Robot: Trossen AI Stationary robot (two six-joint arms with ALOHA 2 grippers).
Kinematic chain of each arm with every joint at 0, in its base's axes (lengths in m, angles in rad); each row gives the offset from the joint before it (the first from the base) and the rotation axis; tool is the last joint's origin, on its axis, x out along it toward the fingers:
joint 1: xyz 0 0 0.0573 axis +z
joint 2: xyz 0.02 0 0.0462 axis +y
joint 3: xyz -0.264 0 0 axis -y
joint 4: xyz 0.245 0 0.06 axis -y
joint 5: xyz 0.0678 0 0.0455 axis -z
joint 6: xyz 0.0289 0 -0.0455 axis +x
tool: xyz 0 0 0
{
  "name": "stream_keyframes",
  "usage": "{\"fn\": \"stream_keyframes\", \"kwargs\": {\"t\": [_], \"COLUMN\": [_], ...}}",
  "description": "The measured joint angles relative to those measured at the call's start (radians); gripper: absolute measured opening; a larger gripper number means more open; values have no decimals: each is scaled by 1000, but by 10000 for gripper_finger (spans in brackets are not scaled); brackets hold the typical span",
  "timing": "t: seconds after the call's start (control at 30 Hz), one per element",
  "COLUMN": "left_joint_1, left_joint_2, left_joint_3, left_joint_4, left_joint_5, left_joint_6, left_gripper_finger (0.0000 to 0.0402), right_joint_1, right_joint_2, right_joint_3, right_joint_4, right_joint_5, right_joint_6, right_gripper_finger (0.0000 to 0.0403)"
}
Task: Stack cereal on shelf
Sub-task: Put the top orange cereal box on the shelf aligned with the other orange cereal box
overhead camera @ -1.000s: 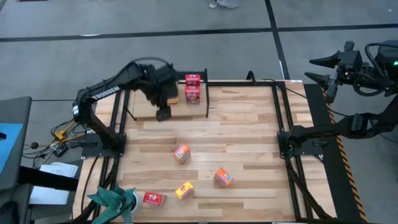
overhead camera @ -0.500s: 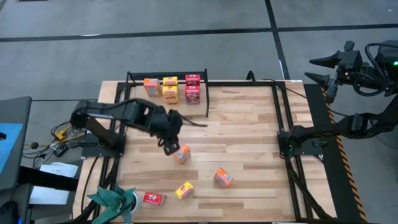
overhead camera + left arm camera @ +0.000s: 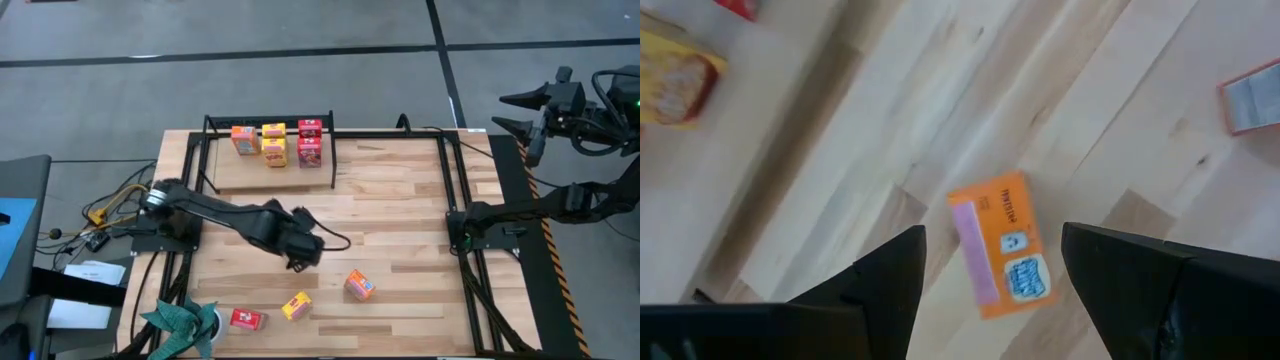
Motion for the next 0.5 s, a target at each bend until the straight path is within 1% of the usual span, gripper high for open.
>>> {"fn": "stream_keyframes", "kwargs": {"t": [0.2,0.37,0.5], "left_joint_1": [1,15,24], "left_joint_2": [60,45,23], "left_joint_3": [0,0,1], "left_joint_4": [41,18,20], "left_joint_5": [67,81,122], "left_joint_6": [0,-47,-79], "left_gripper_finger": [225,225,225], "right_joint_1": [0,0,0], "right_joint_2": [0,0,0], "right_joint_3": [0,0,0], "right_joint_4": [0,0,0], "right_joint_5": [0,0,-1], "right_joint_6": [0,0,0], "right_gripper_finger": [232,232,232]}}
